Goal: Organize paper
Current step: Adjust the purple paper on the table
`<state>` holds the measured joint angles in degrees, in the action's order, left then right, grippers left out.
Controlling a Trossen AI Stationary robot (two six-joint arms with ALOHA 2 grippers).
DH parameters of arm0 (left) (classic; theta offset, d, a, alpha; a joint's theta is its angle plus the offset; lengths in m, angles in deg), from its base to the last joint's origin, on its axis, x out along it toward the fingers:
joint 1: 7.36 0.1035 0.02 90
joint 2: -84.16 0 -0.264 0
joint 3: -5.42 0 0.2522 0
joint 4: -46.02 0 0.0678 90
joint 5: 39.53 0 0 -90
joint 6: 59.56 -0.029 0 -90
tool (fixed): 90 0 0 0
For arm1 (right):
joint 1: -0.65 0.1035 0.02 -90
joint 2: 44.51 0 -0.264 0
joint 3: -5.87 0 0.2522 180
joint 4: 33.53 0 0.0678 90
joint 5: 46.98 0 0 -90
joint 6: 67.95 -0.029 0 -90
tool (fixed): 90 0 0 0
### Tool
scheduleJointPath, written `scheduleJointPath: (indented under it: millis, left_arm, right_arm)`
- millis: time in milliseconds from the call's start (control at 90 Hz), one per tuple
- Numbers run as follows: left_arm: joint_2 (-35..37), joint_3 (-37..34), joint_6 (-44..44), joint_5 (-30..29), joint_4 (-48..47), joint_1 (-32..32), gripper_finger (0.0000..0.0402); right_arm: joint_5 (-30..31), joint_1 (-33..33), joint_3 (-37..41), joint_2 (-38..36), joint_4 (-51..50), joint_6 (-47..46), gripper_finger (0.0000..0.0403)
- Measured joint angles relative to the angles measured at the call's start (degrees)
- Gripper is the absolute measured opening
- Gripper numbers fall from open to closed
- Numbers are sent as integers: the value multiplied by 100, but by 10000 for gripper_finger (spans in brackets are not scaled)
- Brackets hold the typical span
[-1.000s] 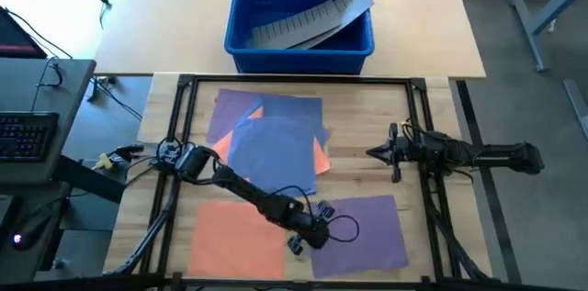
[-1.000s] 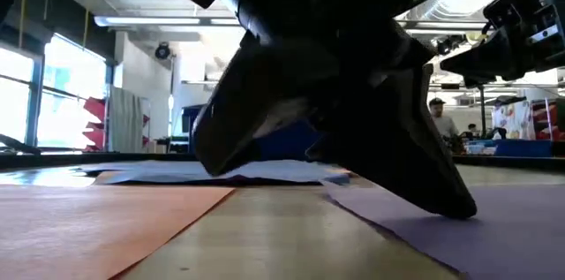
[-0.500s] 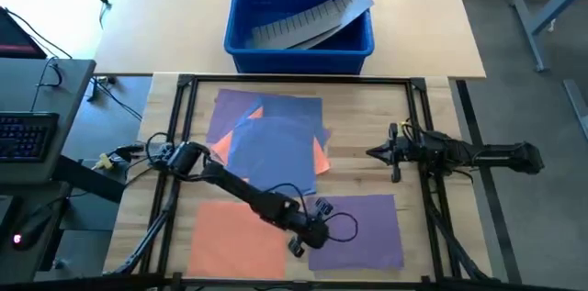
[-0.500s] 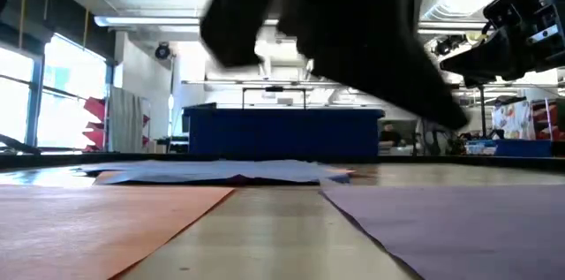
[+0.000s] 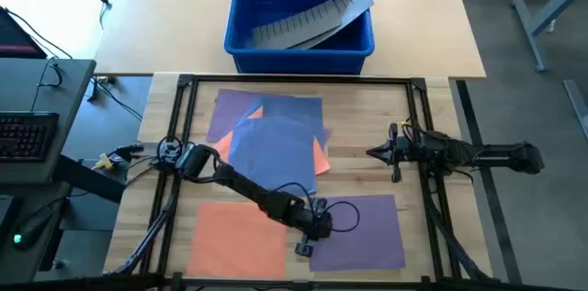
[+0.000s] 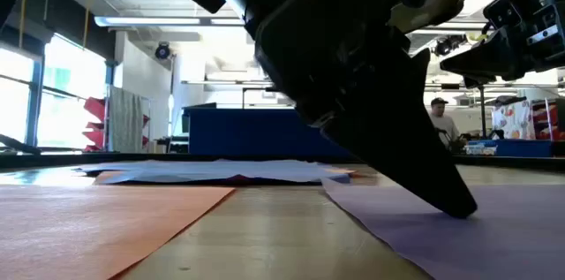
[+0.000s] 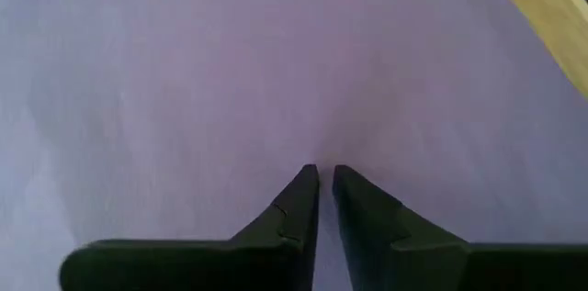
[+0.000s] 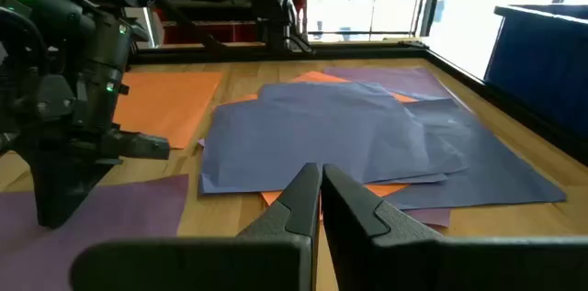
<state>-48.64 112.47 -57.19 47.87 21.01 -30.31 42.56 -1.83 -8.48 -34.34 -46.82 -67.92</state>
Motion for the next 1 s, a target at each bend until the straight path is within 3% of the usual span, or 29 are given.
scheduleJointPath:
  millis: [1000]
  left_arm:
    - [65, -15, 463, 45, -140, -139, 14]
  right_arm:
    - [0, -2, 0, 0, -2, 0, 0]
